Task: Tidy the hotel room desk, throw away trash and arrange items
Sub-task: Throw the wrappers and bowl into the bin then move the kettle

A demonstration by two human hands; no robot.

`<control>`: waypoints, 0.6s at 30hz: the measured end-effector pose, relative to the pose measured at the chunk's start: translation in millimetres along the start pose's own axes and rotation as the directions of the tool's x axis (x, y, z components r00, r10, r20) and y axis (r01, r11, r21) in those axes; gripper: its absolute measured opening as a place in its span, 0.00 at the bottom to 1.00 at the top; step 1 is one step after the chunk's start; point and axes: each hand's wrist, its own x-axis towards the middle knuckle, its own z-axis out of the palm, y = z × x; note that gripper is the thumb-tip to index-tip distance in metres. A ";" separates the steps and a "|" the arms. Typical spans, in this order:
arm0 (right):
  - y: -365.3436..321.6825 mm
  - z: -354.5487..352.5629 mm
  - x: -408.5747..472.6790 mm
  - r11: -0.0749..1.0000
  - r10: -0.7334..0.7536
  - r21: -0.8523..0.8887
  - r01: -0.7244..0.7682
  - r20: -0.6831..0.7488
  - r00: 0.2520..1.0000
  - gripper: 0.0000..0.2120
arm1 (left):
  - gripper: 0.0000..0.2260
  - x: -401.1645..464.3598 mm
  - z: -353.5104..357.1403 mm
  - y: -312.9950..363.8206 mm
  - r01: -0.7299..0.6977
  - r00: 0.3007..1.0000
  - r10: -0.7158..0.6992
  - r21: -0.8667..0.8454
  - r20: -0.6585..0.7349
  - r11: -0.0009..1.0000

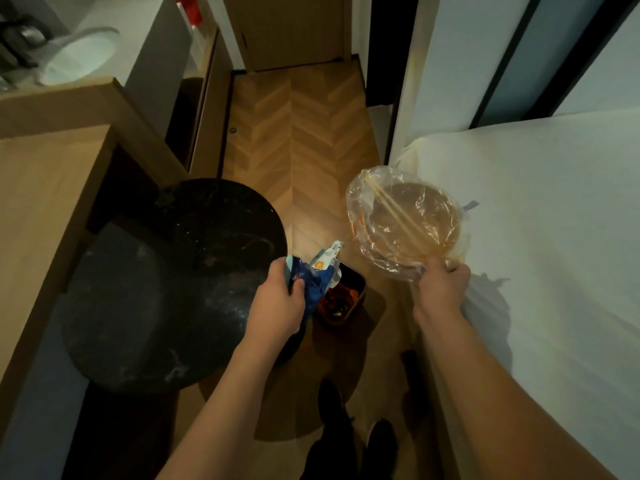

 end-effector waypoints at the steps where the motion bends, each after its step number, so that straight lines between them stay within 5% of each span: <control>1: 3.5 10.2 13.2 1.000 0.001 -0.002 -0.001 -0.005 1.000 0.09 | 0.21 16.0 9.8 1.1 -0.007 1.000 0.006 0.015 0.018 1.000; 9: 82.4 75.6 135.0 1.000 0.006 0.016 -0.007 0.016 1.000 0.09 | 0.17 162.0 124.3 -24.2 0.031 0.998 -0.033 0.042 0.055 0.999; 18: 265.6 105.1 281.6 0.996 -0.070 0.072 0.059 0.162 0.984 0.11 | 0.17 275.4 303.4 -132.8 0.077 0.991 -0.093 0.160 0.096 0.984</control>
